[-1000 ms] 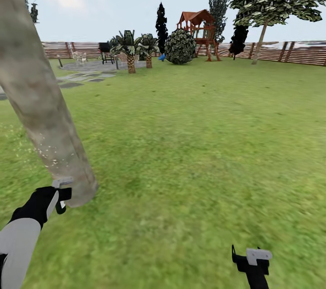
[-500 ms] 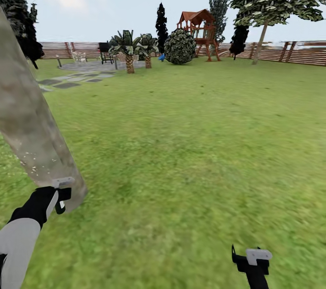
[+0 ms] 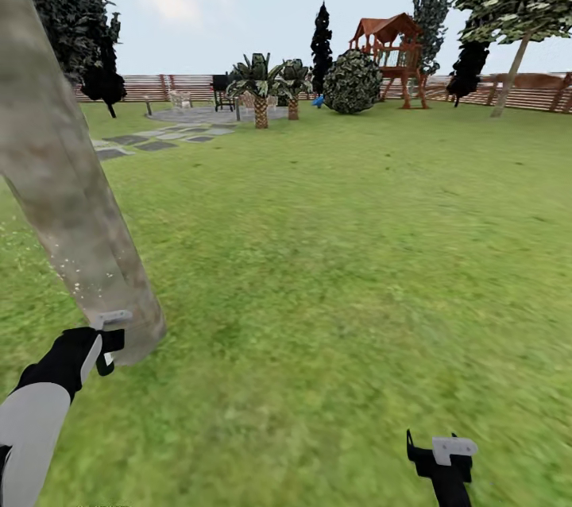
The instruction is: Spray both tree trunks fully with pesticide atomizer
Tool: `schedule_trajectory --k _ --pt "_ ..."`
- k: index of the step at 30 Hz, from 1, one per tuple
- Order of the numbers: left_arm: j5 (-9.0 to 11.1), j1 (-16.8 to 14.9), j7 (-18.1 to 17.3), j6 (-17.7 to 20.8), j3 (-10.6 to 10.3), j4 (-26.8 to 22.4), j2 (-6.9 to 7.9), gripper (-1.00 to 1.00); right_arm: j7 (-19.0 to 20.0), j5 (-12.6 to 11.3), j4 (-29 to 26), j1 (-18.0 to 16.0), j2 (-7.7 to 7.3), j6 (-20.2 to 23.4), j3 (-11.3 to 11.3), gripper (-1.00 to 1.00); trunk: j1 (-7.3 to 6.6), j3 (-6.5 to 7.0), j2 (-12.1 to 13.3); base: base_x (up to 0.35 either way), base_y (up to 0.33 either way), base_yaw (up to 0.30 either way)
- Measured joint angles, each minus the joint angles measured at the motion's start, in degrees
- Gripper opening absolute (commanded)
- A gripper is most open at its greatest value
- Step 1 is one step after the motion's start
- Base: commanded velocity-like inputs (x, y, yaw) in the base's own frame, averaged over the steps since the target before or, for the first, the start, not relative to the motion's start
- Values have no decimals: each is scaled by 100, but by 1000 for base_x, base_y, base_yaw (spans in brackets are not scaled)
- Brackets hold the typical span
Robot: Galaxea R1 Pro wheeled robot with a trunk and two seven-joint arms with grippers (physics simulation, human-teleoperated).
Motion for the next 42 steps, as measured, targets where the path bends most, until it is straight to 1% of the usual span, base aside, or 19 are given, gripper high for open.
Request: schedule_trajectory --k 6,19,21,23,24,25,26,29,31,33,35,36,37,40,41,42 --pt "-1 0 0 -2 84 0 4 -100 0 0 -1 0 1 0 2 100 0 0 0 149 -240 277" --pt "10 -19 7 -2 85 -22 -18 -100 0 0 1 0 0 0 0 100 1 0 0 57 -266 277" --pt "18 -96 -1 29 56 -30 -38 -100 0 0 0 0 1 0 0 100 0 0 0 158 -252 147" --pt "9 -204 -7 95 33 -170 -145 -100 0 0 -2 1 -2 -1 -1 100 -1 1 0 182 -239 42" --pt "-13 -282 -10 166 32 -257 -175 -100 0 0 -3 1 -3 -1 -1 100 -1 1 0 200 -226 17" --pt "-24 -380 -13 331 30 -398 -200 -100 0 0 -3 1 -3 -1 0 100 -1 1 0 211 -218 4" --pt "-31 -520 -22 744 27 -745 -221 -100 1 0 -3 2 -3 -1 0 100 -1 1 0 213 -216 2" --pt "-53 -592 -37 1140 29 -1434 -218 -100 1 0 -3 1 -3 0 0 100 -1 1 0 167 -160 1" --pt "-68 -588 -48 1337 27 -1769 -165 -100 2 0 -2 1 -3 0 0 100 1 0 0 29 -26 0" --pt "-60 -604 -60 1441 33 -1929 -131 -100 2 0 3 1 -3 5 -1 100 1 0 0 6 -6 3" --pt "-66 -640 -65 1641 34 -2043 -107 -100 2 0 1 1 -3 5 -1 100 1 0 0 2 -2 117" --pt "-74 -709 -74 1996 31 -2141 -67 -100 2 0 2 1 -3 6 -1 100 1 0 0 0 0 234" --pt "-58 -747 -77 2136 28 -2175 -52 -100 2 0 0 1 -3 5 -1 100 1 0 0 0 0 260" --pt "-53 -777 -79 2287 -10 -2200 -43 -100 2 0 -1 1 -3 1 -1 100 2 0 0 0 0 273" --pt "-22 -757 -80 2310 -218 -2204 -45 -100 2 0 -2 1 -3 3 -1 100 2 0 0 0 0 277" --pt "-31 -753 -81 2317 -349 -2206 -50 -100 2 0 -2 1 -3 2 -1 100 2 0 0 21 -7 276"
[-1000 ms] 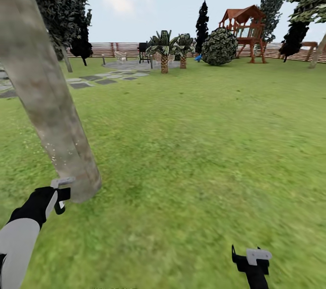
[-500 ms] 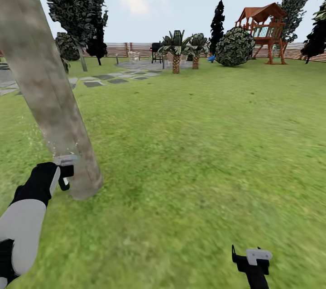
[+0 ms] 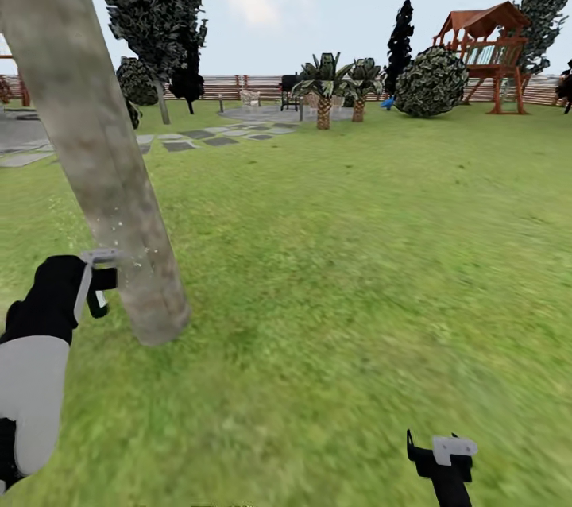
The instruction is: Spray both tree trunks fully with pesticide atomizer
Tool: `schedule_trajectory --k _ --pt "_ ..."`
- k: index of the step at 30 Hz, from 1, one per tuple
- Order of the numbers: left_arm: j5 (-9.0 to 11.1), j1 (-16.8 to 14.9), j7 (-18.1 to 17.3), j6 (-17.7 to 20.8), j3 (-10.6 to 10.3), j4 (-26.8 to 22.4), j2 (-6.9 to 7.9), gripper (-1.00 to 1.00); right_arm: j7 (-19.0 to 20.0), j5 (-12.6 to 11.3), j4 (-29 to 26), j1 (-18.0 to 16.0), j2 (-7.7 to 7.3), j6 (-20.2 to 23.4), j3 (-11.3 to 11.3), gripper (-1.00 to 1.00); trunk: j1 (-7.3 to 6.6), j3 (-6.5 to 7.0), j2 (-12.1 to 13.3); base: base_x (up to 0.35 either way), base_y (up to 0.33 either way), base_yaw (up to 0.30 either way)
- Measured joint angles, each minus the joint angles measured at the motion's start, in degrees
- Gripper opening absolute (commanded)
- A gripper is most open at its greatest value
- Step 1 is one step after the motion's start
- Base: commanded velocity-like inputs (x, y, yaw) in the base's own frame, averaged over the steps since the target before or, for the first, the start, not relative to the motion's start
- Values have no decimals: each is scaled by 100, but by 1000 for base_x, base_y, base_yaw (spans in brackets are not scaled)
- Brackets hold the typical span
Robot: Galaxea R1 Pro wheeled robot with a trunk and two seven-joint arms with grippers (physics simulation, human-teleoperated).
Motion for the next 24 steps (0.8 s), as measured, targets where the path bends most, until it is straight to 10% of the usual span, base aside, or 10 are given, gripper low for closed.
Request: schedule_trajectory --k 5,24 --pt "-19 14 2 0 -295 0 -68 -100 -1 1 -1 0 0 -2 1 100 -2 0 0 163 -157 91" --pt "18 77 2 -66 -295 243 40 -100 -2 1 0 -1 0 -2 1 100 -1 0 0 105 -243 163"
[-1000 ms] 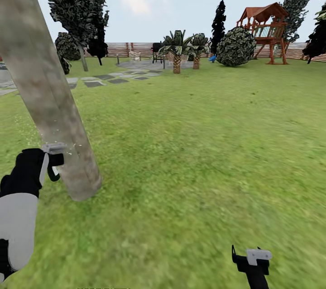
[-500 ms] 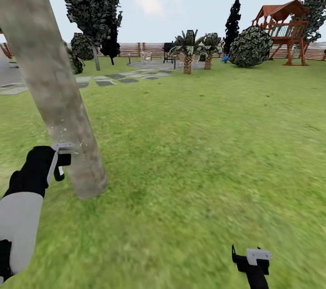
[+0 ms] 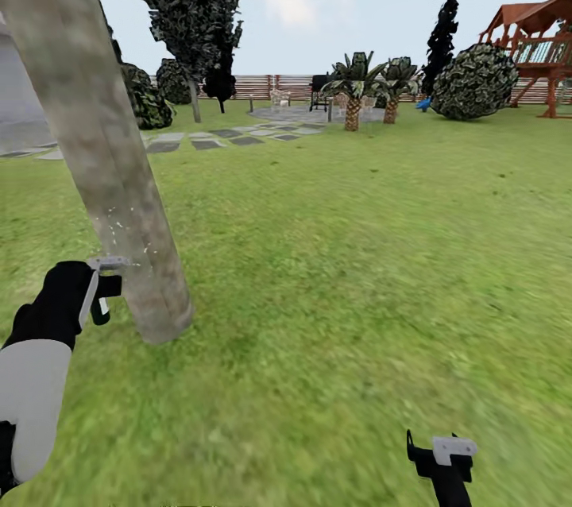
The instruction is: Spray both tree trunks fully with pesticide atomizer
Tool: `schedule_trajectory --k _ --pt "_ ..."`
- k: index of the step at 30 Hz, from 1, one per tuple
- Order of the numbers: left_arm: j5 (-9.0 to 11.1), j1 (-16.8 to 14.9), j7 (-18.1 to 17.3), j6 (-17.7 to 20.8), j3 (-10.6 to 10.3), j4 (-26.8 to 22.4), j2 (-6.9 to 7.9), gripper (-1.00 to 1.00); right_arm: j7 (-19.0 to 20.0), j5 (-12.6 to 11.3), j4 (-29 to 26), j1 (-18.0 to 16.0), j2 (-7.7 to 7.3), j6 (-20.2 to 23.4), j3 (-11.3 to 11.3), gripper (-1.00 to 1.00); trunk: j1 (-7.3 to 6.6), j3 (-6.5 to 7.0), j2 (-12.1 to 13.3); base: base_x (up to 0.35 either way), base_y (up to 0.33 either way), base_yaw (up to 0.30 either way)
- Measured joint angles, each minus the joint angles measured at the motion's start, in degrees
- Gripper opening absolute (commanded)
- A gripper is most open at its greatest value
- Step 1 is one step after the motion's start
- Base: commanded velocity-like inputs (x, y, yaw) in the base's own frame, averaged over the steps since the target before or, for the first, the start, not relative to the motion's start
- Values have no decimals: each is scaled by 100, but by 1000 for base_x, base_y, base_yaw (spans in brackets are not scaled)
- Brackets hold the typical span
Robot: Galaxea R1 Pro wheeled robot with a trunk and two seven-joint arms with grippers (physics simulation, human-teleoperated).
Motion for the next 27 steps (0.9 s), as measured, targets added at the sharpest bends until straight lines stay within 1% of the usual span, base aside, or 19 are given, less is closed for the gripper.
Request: schedule_trajectory --k 4,18,20,22,24,25,26,27 --pt "-8 -1 0 -2 2 1 -12 -100 0 0 -1 1 0 0 0 100 0 0 0 87 -274 153" --pt "-13 -1 5 -11 9 3 -10 -100 0 0 -1 1 -1 0 0 100 0 0 0 92 -274 3" --pt "-43 -1 7 -16 22 4 0 -100 0 0 -1 1 -1 0 0 100 -1 0 0 92 -274 0" --pt "-73 16 17 -23 60 26 50 -100 0 0 -1 1 -1 0 0 100 0 0 0 92 -274 0" --pt "-94 128 37 -26 81 40 106 -100 0 0 -1 1 -1 0 0 100 0 0 0 92 -274 4" --pt "-136 209 45 -31 88 44 238 -100 0 1 -1 1 0 0 0 100 0 0 0 92 -274 78" --pt "-107 236 47 -33 89 48 307 -100 0 0 -1 1 0 0 0 100 -1 0 0 91 -274 168" --pt "-76 258 47 -34 90 50 343 -100 0 0 0 0 0 0 0 100 0 0 0 91 -274 221"
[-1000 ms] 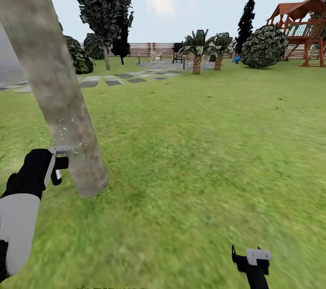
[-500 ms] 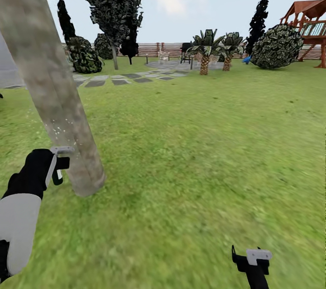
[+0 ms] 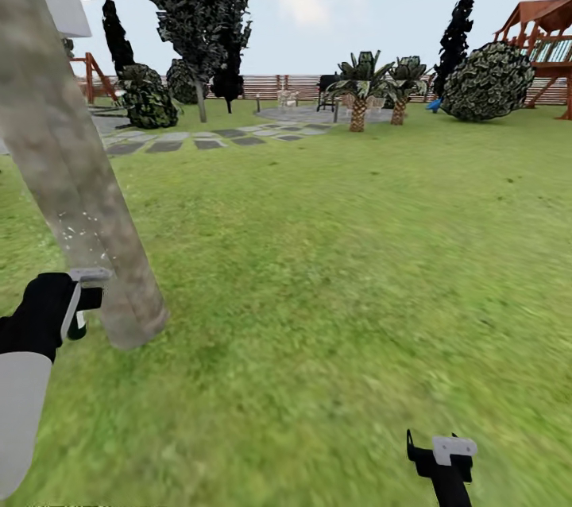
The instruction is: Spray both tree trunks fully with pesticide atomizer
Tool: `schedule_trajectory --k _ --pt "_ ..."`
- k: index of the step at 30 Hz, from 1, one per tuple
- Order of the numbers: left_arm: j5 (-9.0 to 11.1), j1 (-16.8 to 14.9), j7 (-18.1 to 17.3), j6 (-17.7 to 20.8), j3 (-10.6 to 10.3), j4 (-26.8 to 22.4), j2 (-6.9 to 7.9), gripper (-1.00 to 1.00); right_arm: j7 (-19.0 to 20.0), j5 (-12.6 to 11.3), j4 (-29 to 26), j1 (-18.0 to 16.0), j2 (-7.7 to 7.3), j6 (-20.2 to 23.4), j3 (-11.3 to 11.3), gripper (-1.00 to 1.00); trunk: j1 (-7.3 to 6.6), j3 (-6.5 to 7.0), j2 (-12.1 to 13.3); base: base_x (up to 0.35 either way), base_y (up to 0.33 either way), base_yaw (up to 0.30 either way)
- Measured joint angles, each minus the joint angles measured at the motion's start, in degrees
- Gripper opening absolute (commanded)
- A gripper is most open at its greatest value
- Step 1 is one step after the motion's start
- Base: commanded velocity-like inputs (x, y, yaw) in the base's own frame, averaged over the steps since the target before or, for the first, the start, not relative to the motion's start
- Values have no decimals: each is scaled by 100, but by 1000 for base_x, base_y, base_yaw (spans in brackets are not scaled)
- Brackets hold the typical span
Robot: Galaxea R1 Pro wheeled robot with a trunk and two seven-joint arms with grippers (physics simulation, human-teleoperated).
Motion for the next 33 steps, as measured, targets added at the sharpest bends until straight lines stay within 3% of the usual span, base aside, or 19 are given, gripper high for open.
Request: schedule_trajectory --k 5,13,33 --pt "36 142 8 -6 65 -6 40 -100 0 0 1 -1 1 0 0 100 0 0 0 94 -274 266" --pt "91 146 16 -133 54 3 -49 -100 0 0 1 0 0 0 0 100 -1 0 0 173 -241 257" --pt "85 151 17 -232 64 93 -114 -100 1 0 -1 1 0 0 -1 100 -1 0 0 217 -210 10"
